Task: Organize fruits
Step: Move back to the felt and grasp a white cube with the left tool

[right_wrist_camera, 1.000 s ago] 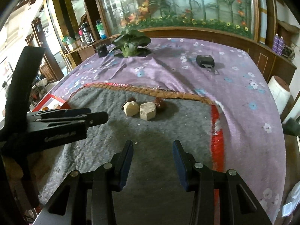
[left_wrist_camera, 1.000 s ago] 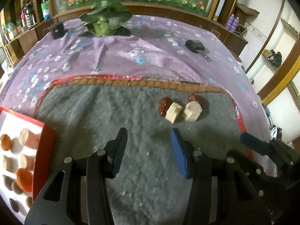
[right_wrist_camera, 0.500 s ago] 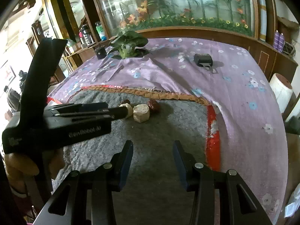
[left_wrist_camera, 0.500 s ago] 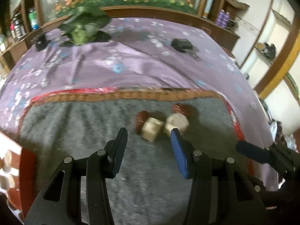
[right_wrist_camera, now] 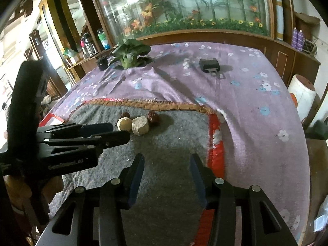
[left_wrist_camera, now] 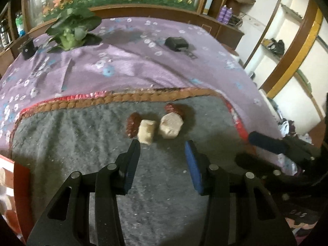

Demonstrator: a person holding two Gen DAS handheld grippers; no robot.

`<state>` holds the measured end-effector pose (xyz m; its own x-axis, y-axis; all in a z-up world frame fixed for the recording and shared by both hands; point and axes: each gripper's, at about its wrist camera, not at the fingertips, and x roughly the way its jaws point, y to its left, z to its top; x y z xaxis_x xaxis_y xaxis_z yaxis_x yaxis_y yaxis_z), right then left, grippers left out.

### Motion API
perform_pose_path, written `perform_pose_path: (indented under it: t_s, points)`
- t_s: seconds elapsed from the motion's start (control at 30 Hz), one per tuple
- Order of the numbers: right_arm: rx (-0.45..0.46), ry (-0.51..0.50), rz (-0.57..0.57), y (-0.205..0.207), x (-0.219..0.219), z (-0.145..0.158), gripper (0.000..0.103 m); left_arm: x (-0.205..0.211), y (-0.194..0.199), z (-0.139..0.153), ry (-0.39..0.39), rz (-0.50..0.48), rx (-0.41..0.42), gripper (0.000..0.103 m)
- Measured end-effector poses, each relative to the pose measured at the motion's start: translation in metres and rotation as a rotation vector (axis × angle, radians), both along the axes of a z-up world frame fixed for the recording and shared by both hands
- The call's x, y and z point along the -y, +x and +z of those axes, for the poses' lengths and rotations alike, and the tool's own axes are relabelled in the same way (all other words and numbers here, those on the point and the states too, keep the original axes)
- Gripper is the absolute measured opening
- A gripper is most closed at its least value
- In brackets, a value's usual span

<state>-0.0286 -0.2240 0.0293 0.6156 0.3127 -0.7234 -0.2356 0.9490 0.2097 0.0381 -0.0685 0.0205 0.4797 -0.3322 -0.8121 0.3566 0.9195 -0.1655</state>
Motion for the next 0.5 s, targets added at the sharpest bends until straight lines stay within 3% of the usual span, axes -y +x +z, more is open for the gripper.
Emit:
perform_pose_path:
  t_s: [0.4,0.47,0.5]
  points:
    - [-0.013,0.008,-0.004,0.002,0.002,-0.004,0.046,0.011,0.02,-0.013,0.023,-0.019,-0.004,0.045]
    - [-0.015,0.009,-0.004,0.002,0.002,-0.006,0.046,0.013,0.019,-0.013,0.038,-0.035,0.008,0.041]
    - [-0.016,0.006,-0.003,0.002,0.002,-0.006,0.046,0.014,0.017,-0.013,0.042,-0.044,0.013,0.034]
